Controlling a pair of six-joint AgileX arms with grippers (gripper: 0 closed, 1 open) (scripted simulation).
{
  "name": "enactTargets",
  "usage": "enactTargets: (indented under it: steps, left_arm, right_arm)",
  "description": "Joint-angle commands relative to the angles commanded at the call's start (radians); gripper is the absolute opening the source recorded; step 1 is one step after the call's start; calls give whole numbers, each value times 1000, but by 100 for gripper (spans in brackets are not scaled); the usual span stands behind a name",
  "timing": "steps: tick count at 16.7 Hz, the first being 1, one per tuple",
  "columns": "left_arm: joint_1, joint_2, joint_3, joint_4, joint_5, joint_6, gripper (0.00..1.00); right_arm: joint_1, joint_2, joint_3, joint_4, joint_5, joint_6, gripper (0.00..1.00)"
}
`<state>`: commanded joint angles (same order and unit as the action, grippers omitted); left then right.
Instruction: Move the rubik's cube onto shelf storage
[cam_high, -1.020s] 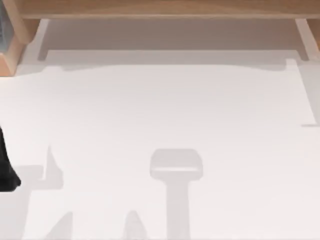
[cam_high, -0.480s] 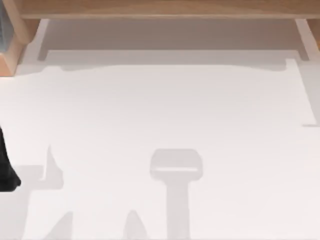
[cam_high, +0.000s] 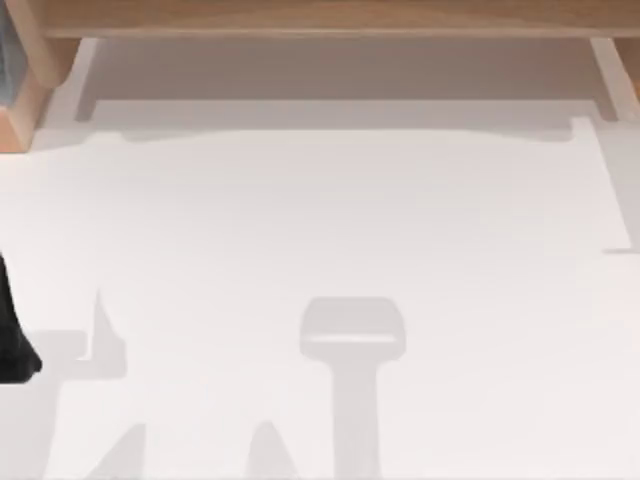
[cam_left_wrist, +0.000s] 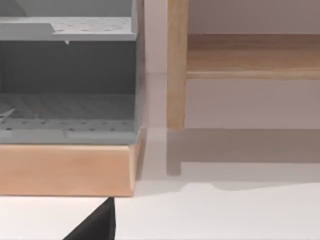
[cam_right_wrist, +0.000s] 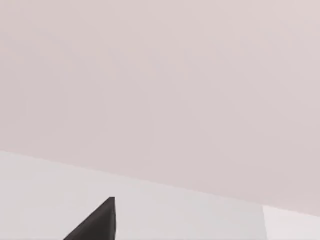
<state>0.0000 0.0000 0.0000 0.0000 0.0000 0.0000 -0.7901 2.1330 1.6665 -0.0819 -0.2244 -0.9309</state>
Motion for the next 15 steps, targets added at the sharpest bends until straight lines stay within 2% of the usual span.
enactTargets:
  steps: [5, 9, 12, 15]
  left_arm:
    - [0, 0, 0, 0, 0, 0, 100]
    - [0, 0, 0, 0, 0, 0, 100]
    - [0, 0, 0, 0, 0, 0, 100]
    - [0, 0, 0, 0, 0, 0, 100]
  right_arm:
    - [169, 101, 373, -587, 72, 171, 100]
    - [291, 193, 599, -973, 100, 271, 100]
    - [350, 259, 710, -1177, 112, 321, 100]
    - [376, 309, 766, -1291, 119, 350, 100]
